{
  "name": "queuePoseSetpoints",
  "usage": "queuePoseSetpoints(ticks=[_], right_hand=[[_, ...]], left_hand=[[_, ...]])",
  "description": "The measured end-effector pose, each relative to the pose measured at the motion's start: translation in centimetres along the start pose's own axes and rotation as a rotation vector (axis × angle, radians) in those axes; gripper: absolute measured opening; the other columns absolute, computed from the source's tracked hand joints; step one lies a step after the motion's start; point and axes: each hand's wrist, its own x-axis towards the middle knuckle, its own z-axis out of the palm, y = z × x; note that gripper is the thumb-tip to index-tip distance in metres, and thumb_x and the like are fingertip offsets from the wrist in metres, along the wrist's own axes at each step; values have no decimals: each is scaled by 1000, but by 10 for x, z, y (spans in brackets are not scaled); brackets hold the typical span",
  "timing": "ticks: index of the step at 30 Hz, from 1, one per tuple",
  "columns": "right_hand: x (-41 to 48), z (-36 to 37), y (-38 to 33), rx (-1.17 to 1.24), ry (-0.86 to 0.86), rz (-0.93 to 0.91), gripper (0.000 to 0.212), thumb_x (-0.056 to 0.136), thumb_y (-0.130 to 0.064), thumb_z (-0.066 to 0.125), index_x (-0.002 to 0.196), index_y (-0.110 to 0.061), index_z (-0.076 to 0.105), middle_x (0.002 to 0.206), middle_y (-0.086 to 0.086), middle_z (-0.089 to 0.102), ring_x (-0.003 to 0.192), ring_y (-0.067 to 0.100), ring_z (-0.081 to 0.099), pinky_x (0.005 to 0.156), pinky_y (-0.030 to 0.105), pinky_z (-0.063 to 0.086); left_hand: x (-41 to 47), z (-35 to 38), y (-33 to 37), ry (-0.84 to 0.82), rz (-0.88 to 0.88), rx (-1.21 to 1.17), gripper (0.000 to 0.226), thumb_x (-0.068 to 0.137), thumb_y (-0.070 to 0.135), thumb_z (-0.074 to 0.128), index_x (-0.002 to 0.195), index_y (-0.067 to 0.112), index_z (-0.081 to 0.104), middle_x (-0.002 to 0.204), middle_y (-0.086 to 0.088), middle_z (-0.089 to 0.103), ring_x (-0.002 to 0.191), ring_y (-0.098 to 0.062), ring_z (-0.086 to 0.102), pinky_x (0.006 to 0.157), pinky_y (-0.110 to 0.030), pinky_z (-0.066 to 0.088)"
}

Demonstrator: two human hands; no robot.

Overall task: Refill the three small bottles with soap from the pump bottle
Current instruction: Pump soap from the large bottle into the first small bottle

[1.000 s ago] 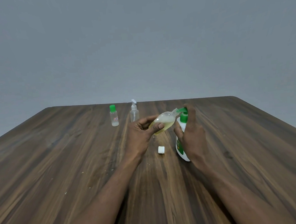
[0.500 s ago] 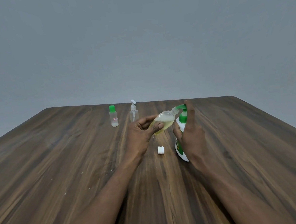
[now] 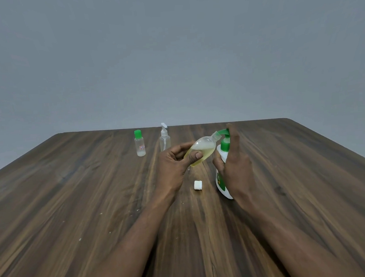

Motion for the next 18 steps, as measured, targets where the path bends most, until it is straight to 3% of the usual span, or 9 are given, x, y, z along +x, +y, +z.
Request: queuePoseSetpoints(ticks=[5, 9, 15, 18], right_hand=[[0, 1, 1, -13, 24, -11, 67, 98, -31, 59, 154, -21, 24, 112, 10, 66, 88, 29, 65, 69, 27, 37], [1, 2, 1, 4, 5, 12, 63, 98, -30, 59, 152, -18, 29, 118, 10, 66, 95, 31, 65, 71, 28, 38], [1, 1, 0, 21, -3, 31, 55, 98, -30, 59, 146, -15, 36, 113, 9, 66, 88, 33, 65, 66, 28, 34], [1, 0, -2, 8, -8, 16, 58, 99, -30, 58, 149, -16, 33, 116, 8, 66, 91, 31, 65, 68, 30, 38]], left_hand=[[0, 0, 1, -1, -2, 1, 42, 70, 27, 84, 110, 16, 76, 103, -1, 80, 100, -17, 76, 77, -21, 59], [-1, 0, 1, -3, 2, 3, 40, 71, 25, 84, 109, 16, 77, 103, -1, 80, 99, -17, 76, 77, -22, 59], [-1, -2, 1, -14, 5, 4, 30, 78, 11, 82, 107, 15, 77, 101, -1, 80, 97, -16, 76, 76, -21, 58], [-2, -1, 2, -12, 2, -10, 34, 76, 14, 83, 109, 13, 76, 101, -2, 80, 98, -17, 76, 76, -20, 58]])
